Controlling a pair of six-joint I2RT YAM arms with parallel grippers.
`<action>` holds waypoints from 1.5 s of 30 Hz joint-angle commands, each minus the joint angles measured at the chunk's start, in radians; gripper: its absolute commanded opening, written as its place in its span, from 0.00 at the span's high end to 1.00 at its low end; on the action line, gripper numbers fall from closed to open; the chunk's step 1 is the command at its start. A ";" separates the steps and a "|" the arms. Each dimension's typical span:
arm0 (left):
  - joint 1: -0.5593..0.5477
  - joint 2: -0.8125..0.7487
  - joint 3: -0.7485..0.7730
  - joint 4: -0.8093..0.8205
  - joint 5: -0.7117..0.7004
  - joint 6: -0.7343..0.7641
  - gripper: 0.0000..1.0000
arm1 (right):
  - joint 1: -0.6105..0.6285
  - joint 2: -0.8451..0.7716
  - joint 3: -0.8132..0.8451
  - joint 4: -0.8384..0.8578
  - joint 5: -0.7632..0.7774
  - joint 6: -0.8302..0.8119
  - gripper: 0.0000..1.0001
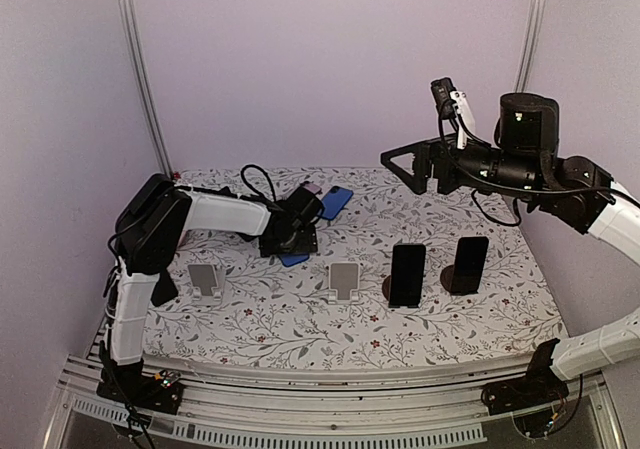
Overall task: Place the phone on the phone stand
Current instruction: Move the phone to the center of the board.
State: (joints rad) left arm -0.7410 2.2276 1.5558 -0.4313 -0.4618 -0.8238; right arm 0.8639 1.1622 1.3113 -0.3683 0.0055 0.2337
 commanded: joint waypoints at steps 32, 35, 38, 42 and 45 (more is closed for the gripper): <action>0.107 -0.066 -0.261 0.210 0.224 0.206 0.05 | 0.002 -0.028 -0.045 0.029 0.000 0.027 0.01; 0.108 -0.057 -0.248 0.186 0.210 0.210 0.06 | 0.002 -0.034 -0.050 0.032 0.006 0.024 0.01; 0.108 -0.040 -0.223 0.136 0.169 0.202 0.09 | 0.001 -0.039 -0.056 0.043 0.003 0.021 0.01; 0.106 -0.005 -0.196 0.095 0.142 0.197 0.10 | 0.001 -0.039 -0.062 0.054 -0.007 0.026 0.01; 0.107 0.007 -0.196 0.092 0.145 0.195 0.10 | 0.002 -0.042 -0.065 0.056 -0.011 0.028 0.01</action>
State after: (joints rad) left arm -0.6434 2.1513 1.3827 -0.2253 -0.3626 -0.6128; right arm 0.8639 1.1400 1.2587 -0.3435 0.0013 0.2512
